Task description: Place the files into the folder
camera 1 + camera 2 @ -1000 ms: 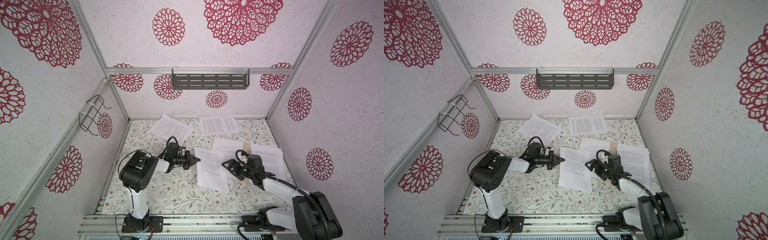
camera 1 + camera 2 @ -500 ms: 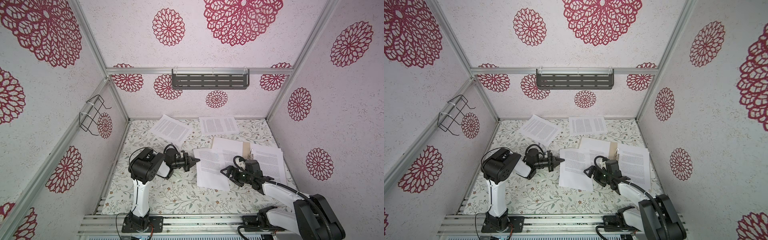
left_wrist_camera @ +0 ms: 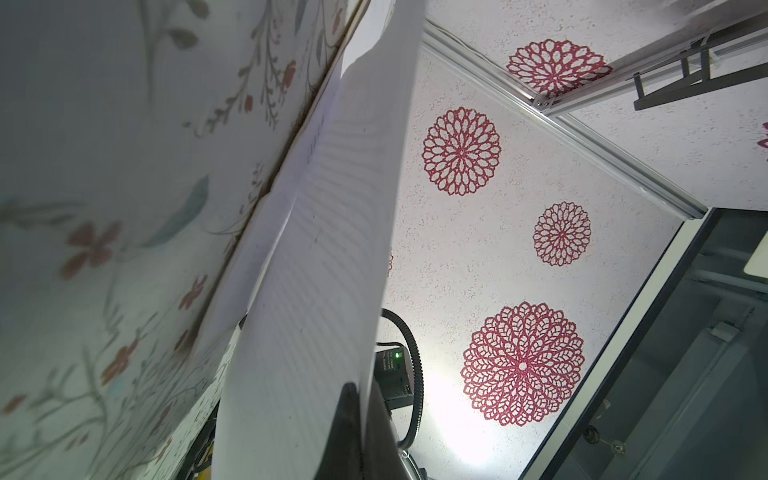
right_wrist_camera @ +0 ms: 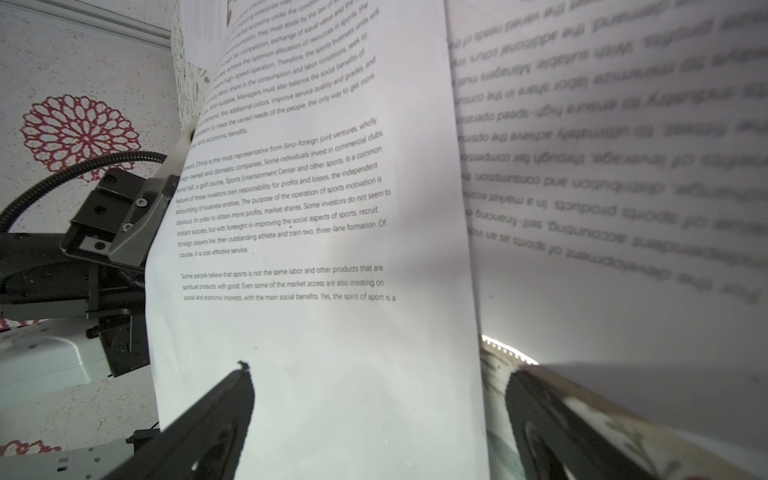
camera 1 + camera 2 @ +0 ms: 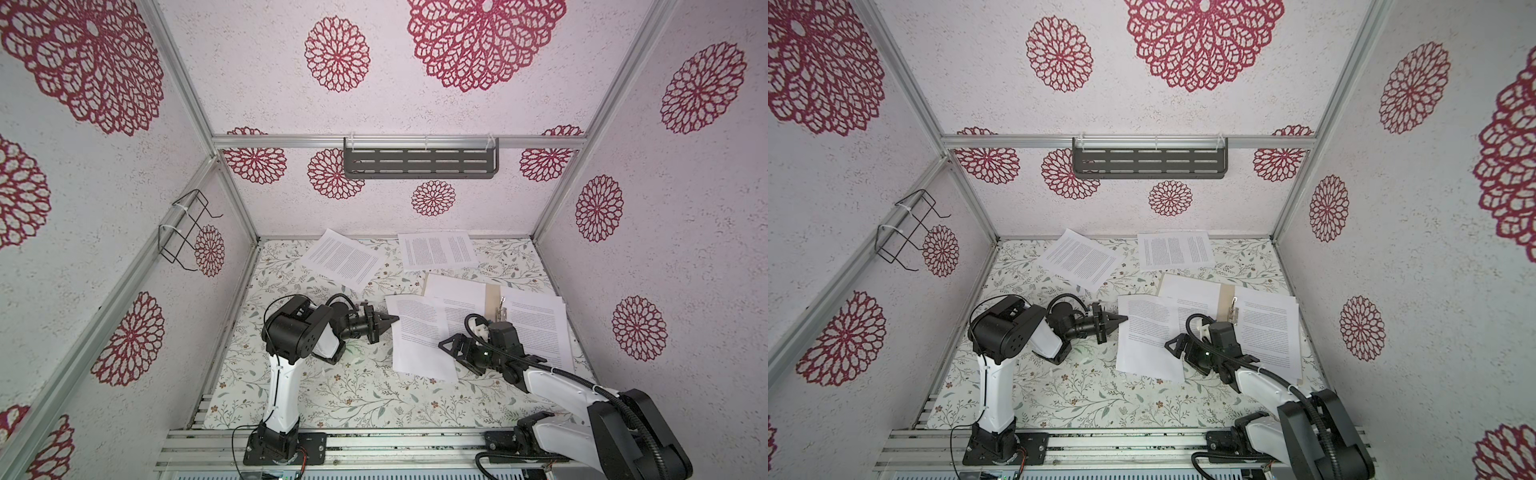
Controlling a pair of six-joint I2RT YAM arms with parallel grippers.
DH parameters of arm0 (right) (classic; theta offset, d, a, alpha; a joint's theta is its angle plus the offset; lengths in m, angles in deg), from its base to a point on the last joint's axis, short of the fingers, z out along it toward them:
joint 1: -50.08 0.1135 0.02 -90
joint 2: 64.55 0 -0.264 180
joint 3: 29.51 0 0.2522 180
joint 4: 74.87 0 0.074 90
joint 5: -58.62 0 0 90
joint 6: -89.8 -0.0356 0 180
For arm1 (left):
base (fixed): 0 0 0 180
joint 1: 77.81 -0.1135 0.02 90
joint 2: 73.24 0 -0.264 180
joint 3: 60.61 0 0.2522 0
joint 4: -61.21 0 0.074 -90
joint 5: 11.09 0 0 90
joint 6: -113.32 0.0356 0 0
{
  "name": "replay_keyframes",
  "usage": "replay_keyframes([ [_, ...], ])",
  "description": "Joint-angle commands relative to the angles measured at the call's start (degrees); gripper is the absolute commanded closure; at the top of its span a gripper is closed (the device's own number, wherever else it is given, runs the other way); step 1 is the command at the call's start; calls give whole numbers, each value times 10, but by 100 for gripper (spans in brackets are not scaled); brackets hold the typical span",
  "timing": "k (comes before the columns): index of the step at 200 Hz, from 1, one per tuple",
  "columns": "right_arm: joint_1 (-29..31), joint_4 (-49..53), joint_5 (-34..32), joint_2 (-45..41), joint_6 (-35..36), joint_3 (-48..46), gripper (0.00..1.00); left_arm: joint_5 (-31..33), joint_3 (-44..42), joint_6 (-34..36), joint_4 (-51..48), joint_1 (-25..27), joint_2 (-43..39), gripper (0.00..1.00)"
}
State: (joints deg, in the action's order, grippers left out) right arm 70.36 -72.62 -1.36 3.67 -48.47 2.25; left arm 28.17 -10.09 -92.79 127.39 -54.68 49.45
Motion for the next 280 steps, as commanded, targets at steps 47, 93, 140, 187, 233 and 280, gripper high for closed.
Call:
replay_keyframes([
  [47, 10, -50, 20, 75, -42, -21, 1, 11, -22, -38, 14, -3, -33, 100],
  [93, 15, -91, 35, 94, -58, -32, 1, 14, -18, -52, 14, -10, -69, 100],
  [140, 21, -106, 39, 87, -69, -49, 1, 29, -24, -51, 14, -5, -72, 100],
  [187, 20, -207, 71, 100, -121, -66, 1, 54, 12, -67, 14, 12, -96, 100],
  [233, 19, -279, 93, 102, -151, -74, 1, 83, 35, -71, 11, 35, -156, 100],
  [280, 20, -351, 125, 70, -163, -48, 1, 88, 57, -34, -65, 52, -234, 99],
])
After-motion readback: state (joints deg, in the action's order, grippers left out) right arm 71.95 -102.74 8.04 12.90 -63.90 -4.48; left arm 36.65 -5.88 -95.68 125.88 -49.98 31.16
